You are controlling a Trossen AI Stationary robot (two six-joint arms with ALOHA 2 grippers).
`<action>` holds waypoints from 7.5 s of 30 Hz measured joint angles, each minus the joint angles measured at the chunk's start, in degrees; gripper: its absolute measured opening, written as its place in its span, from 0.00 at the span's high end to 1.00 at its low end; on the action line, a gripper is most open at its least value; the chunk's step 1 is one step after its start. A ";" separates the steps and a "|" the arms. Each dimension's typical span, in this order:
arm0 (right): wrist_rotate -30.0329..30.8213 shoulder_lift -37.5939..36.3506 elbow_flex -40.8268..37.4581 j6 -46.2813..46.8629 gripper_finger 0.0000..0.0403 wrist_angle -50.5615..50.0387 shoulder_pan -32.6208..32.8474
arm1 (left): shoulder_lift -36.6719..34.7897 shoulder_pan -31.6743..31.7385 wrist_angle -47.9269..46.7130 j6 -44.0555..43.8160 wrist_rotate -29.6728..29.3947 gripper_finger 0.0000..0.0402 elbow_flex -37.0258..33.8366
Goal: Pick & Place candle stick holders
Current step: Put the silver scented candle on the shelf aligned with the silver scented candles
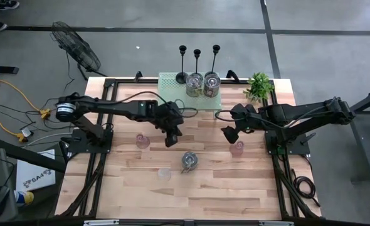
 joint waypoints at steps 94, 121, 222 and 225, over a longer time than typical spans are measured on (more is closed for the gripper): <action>-3.52 0.00 0.00 -1.98 0.03 -0.92 0.00 | 24.35 -10.96 -40.37 -19.31 -18.58 0.59 25.16; -4.66 0.00 0.00 -2.00 0.03 -0.91 0.02 | 24.37 -0.82 -43.62 -10.64 -15.45 0.59 25.01; -6.48 0.00 0.00 -4.98 0.03 -0.41 0.02 | 21.77 -0.92 -45.63 -6.87 -12.44 1.00 24.75; -6.39 0.00 0.00 -5.00 0.03 -0.41 0.02 | 21.43 -0.93 -45.61 -7.31 -12.33 1.00 24.72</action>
